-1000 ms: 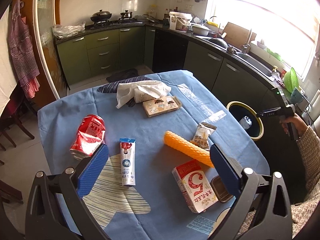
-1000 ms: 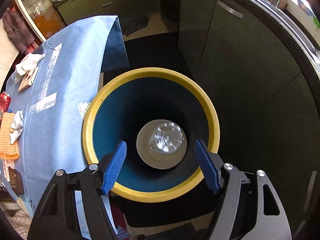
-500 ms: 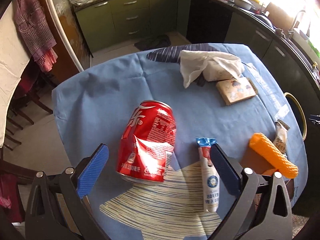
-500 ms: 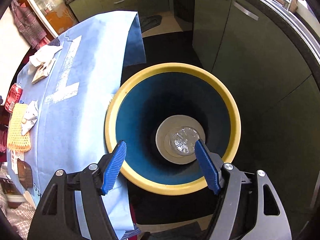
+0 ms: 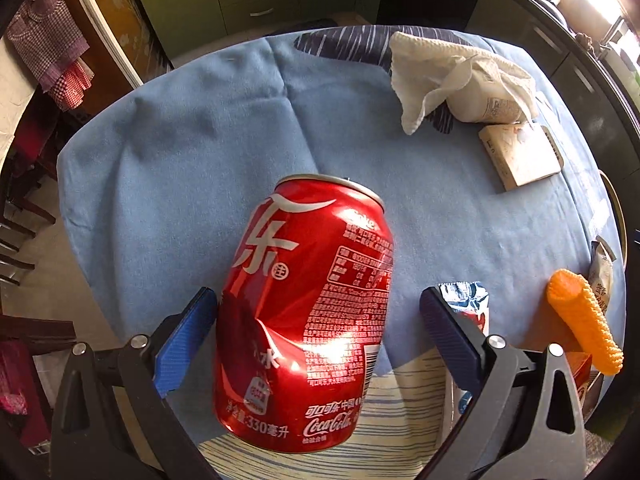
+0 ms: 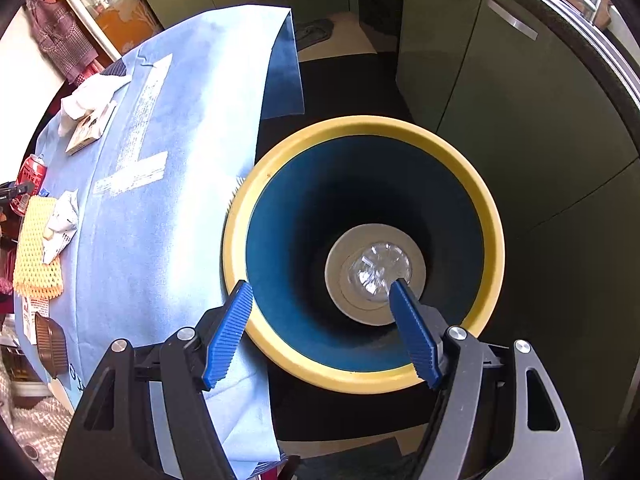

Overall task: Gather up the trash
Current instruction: 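Grasp the crushed red Coca-Cola can with the left gripper and lift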

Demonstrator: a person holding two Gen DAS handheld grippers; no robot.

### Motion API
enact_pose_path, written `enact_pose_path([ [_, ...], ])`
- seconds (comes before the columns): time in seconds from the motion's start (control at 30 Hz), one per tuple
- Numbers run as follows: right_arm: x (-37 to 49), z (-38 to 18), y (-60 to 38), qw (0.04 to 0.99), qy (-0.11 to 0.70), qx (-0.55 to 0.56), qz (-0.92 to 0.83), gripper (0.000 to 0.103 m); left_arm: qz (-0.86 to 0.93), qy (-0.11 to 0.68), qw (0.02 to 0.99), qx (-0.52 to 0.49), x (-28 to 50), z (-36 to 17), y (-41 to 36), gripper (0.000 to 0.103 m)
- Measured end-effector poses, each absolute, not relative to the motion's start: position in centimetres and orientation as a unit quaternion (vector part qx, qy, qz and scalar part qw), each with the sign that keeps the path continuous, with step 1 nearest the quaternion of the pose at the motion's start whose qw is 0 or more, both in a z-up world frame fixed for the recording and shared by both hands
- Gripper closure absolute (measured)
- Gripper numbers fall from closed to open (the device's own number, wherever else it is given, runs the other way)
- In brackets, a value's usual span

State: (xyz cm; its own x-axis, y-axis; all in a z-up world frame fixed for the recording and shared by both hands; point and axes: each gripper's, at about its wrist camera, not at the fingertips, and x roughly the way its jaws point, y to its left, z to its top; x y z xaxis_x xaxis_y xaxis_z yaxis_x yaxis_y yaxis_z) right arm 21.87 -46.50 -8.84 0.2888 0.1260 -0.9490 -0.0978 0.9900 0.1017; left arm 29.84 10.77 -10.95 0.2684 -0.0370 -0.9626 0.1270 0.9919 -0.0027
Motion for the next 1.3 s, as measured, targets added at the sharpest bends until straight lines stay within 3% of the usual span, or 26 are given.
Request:
enact_pose_path([
  [0.2,22.2,-9.3,-45.9,0.799,0.596,0.008,0.079,0.032,-0.048,0.617,0.784,0.05,29.4,-11.5,10.3,0.008],
  [0.33,22.2,-9.3,-45.6,0.799,0.595,0.008,0.083,0.032,-0.042,0.628,0.775,0.063,29.0,-11.9,10.2,0.029],
  [0.57,21.8,-8.8,-46.0,0.802,0.591,0.009,0.082,0.032,-0.038,0.608,0.79,0.071,28.3,-11.1,10.0,0.03],
  [0.93,20.6,-7.4,-46.4,0.814,0.575,0.019,0.085,0.032,-0.073,0.543,0.832,0.089,25.1,-5.0,5.9,0.03],
  [1.17,18.0,-4.6,-48.3,0.842,0.531,0.045,0.077,0.032,-0.17,0.51,0.832,0.136,23.1,-1.6,-3.5,0.03],
  [1.3,15.6,-2.7,-49.7,0.857,0.507,0.056,0.07,0.032,-0.254,0.496,0.813,0.172,22.0,-0.4,-12.9,0.03],
])
